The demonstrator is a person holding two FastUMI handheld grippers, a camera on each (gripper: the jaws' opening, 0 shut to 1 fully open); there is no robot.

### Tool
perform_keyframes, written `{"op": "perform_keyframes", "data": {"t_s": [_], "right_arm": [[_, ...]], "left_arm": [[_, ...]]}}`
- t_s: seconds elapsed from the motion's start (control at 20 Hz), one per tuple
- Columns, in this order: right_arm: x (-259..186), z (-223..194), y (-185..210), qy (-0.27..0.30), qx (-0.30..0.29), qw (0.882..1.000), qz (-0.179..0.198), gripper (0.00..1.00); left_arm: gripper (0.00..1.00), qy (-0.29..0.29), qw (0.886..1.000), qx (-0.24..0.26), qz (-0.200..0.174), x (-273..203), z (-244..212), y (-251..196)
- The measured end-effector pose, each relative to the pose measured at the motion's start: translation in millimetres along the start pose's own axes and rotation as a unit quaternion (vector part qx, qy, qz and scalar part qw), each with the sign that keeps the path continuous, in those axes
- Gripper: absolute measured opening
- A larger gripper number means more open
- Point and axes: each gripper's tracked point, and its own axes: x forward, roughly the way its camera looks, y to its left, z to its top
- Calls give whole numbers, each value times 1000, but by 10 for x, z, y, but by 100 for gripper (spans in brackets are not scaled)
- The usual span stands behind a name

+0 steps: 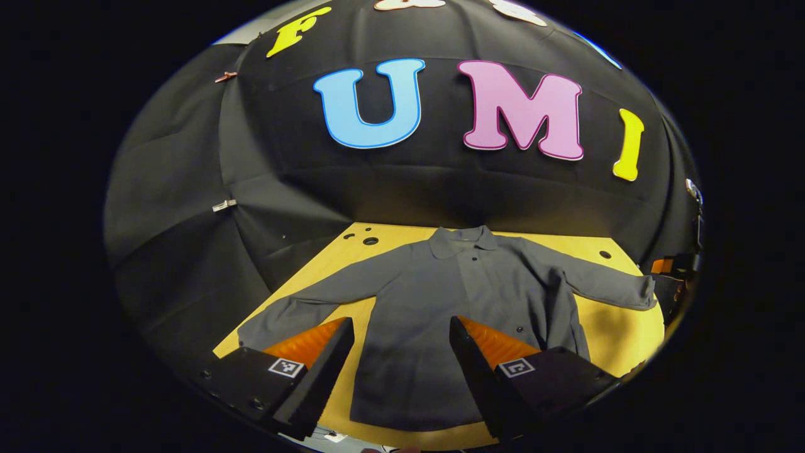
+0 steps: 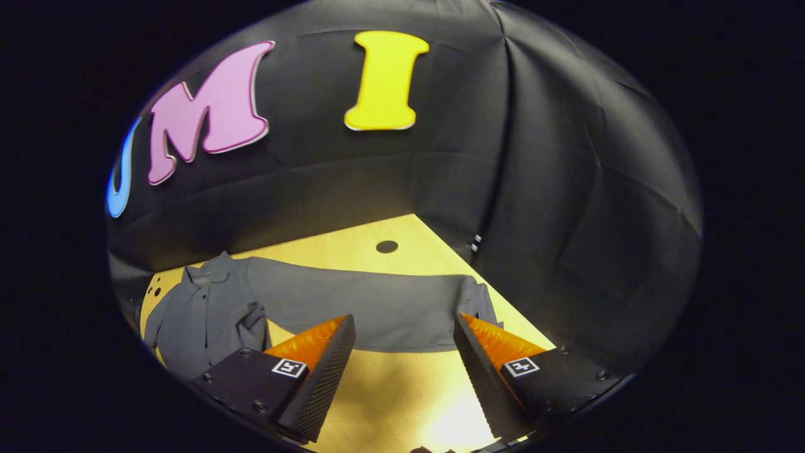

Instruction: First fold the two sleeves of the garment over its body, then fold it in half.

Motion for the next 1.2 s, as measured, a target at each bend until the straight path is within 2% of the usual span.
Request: {"op": "perform_keyframes", "data": {"t_s": [0.2, 0.35, 0.55, 0.65, 0.8, 0.85, 1.1, 1.15, 1.2], "right_arm": [[466, -55, -377, 27, 26, 998, -50, 98], [888, -259, -716, 74, 57, 991, -92, 98], [1306, -461, -1118, 113, 58, 982, -138, 98], [1331, -577, -1140, 133, 77, 978, -143, 98], [1412, -754, -1153, 162, 94, 973, -135, 96], [1460, -730, -1170, 155, 99, 974, -134, 99], [1449, -717, -1069, 150, 69, 981, -103, 97], [1477, -700, -1008, 151, 63, 982, -92, 81], [1481, -722, -954, 152, 58, 983, -90, 60]], "left_arm": [[96, 6, 1000, 28, -7, 92, 24, -152], [96, 5, 998, 66, -20, 188, 105, -350], [98, 0, 995, 95, -40, 224, 225, -626], [98, 7, 994, 98, -57, 206, 175, -767], [98, 7, 993, 103, -61, 216, 177, -838], [98, 10, 993, 103, -60, 212, 176, -854], [98, 16, 993, 93, -65, 235, 165, -917], [98, 15, 994, 91, -66, 217, 172, -933], [98, 13, 994, 92, -65, 204, 190, -928]]}}
